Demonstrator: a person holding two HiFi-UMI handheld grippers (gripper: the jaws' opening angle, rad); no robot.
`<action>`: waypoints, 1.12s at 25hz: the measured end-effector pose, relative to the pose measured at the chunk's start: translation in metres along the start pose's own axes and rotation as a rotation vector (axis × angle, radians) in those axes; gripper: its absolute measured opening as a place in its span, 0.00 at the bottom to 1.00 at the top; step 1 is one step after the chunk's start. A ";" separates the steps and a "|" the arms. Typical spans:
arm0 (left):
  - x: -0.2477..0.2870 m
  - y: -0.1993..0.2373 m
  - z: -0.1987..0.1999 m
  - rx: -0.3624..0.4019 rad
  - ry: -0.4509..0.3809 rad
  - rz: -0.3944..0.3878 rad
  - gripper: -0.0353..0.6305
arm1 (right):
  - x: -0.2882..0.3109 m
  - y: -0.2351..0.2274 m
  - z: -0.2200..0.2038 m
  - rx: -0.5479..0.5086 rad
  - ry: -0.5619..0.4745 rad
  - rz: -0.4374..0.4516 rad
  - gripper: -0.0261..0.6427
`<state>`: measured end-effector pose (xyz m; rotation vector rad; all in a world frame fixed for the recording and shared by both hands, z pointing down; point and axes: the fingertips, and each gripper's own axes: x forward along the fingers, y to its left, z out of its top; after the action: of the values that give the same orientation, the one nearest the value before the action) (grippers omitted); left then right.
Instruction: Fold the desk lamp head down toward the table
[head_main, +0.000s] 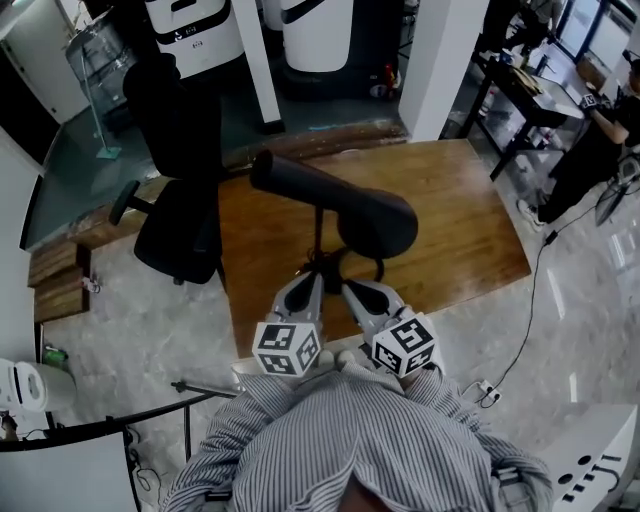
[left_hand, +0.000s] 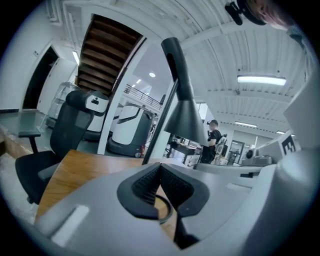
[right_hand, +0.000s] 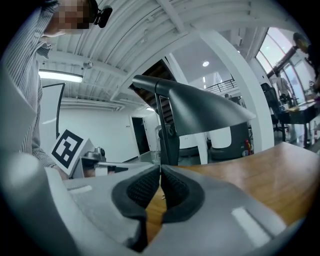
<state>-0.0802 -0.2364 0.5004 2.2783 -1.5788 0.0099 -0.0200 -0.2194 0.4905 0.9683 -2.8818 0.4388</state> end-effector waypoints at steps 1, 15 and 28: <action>-0.002 -0.005 0.000 -0.003 0.003 -0.026 0.06 | 0.001 0.001 0.002 0.005 -0.010 -0.002 0.05; -0.019 -0.017 0.011 0.058 -0.024 -0.084 0.06 | 0.003 0.013 0.020 -0.002 -0.069 -0.006 0.04; -0.016 -0.023 0.004 0.032 0.002 -0.118 0.06 | -0.002 0.013 0.018 -0.020 -0.046 -0.020 0.04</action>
<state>-0.0658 -0.2164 0.4865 2.3919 -1.4505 0.0074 -0.0256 -0.2132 0.4700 1.0161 -2.9090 0.3907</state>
